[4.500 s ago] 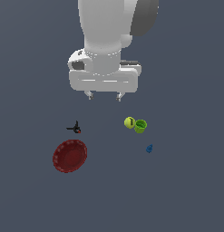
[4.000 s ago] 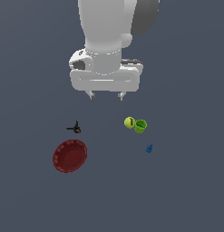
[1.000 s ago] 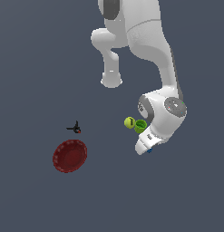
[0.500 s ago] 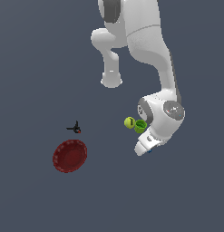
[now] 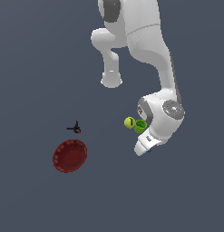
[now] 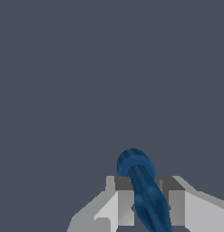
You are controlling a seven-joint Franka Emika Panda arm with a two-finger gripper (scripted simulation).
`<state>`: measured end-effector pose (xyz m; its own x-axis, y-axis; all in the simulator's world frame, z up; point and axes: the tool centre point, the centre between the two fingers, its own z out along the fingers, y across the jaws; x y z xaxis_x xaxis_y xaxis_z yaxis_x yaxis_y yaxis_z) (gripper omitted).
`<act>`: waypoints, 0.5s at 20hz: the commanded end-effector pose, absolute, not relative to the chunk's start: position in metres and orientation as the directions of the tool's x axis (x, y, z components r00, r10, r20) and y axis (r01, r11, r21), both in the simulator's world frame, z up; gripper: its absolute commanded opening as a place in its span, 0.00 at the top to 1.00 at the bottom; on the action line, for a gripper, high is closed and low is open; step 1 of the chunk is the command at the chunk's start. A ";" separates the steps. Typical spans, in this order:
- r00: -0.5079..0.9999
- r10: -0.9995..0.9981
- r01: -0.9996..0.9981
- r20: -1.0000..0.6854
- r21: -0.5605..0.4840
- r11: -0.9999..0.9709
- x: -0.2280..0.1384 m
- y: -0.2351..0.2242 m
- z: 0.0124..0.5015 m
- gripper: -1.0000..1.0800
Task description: Pick up a designated object from a clutter of objects.
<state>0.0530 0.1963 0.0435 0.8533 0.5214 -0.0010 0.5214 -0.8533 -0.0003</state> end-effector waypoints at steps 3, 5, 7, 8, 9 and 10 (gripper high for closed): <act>0.853 0.521 0.521 0.000 0.000 -0.853 0.050 0.190 0.051 1.00; 0.853 0.521 0.521 0.000 0.000 -0.853 0.048 0.185 0.056 1.00; 0.853 0.521 0.521 0.000 0.000 -0.853 0.045 0.179 0.063 1.00; 0.853 0.521 0.521 0.000 0.000 -0.853 0.043 0.176 0.068 1.00; 0.853 0.521 0.521 0.000 0.001 -0.853 0.041 0.172 0.072 1.00; 0.853 0.521 0.521 0.000 0.001 -0.853 0.039 0.168 0.077 1.00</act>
<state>0.0413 0.1736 0.0698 0.8532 0.5216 -0.0011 0.5216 -0.8532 -0.0001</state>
